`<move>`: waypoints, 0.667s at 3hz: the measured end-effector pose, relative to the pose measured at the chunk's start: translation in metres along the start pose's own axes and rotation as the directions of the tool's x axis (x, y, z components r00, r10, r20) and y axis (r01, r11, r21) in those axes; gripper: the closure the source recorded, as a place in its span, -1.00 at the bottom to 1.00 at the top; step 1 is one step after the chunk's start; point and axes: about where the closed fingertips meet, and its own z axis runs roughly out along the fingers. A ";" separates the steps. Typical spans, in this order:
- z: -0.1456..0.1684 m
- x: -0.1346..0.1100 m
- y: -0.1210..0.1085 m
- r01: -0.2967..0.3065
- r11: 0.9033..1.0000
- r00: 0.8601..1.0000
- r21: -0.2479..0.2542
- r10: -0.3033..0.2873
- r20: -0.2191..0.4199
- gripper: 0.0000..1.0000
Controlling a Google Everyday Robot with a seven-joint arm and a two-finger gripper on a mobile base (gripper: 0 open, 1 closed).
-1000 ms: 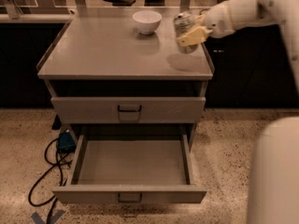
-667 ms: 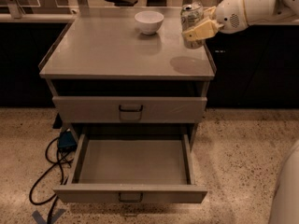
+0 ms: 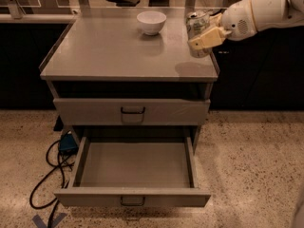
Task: Place 7up can into middle drawer
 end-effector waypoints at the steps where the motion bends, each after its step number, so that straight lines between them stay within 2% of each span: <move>1: -0.042 -0.005 0.047 0.000 1.000 1.000 0.019 0.000 -0.003 1.00; 2: -0.085 -0.012 0.127 -0.018 1.000 1.000 0.021 0.018 -0.002 1.00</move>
Offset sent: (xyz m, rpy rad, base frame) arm -0.3155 0.0011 -0.1075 -0.0882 0.4225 0.0258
